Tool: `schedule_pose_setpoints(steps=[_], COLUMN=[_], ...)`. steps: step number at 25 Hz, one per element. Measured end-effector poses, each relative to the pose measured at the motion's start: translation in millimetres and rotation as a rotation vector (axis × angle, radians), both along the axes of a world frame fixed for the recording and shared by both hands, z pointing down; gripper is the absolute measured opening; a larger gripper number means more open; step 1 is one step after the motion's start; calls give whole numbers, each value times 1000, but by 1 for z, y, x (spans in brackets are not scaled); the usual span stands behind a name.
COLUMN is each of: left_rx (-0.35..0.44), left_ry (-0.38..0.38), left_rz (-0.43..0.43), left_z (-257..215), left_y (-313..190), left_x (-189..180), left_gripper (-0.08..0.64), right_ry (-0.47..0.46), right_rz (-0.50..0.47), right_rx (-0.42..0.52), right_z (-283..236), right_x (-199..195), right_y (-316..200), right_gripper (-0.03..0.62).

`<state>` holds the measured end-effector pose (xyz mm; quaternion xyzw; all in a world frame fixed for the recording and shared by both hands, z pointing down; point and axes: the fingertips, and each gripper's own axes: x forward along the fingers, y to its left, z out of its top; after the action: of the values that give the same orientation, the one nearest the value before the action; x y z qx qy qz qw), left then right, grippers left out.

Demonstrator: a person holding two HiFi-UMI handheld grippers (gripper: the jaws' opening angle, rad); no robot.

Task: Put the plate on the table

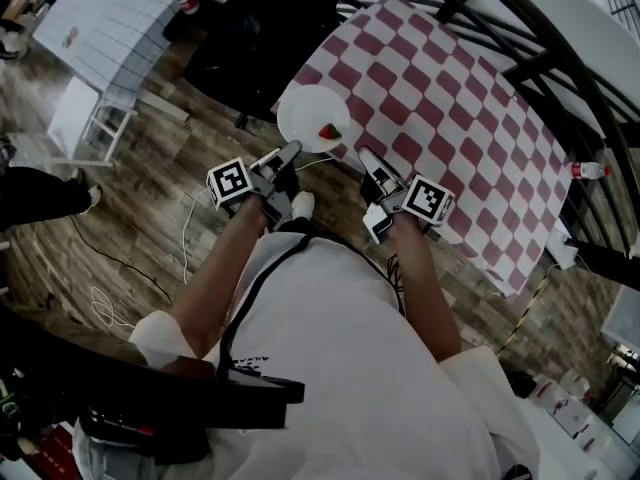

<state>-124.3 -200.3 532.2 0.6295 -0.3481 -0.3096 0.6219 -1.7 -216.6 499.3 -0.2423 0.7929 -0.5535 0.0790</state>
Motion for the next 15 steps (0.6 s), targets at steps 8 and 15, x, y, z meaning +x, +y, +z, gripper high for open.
schedule_pose_setpoints(steps=[8, 15], left_rx=[13, 16], left_ry=[16, 38], left_rz=[95, 139], left_z=[13, 25], left_y=[-44, -71], left_x=[-17, -25], left_gripper=[23, 20], right_ry=[14, 27], right_rz=[71, 100], right_rx=[-6, -7], right_z=[7, 11], right_x=[-23, -32], right_y=[-32, -54], right_gripper=[8, 8])
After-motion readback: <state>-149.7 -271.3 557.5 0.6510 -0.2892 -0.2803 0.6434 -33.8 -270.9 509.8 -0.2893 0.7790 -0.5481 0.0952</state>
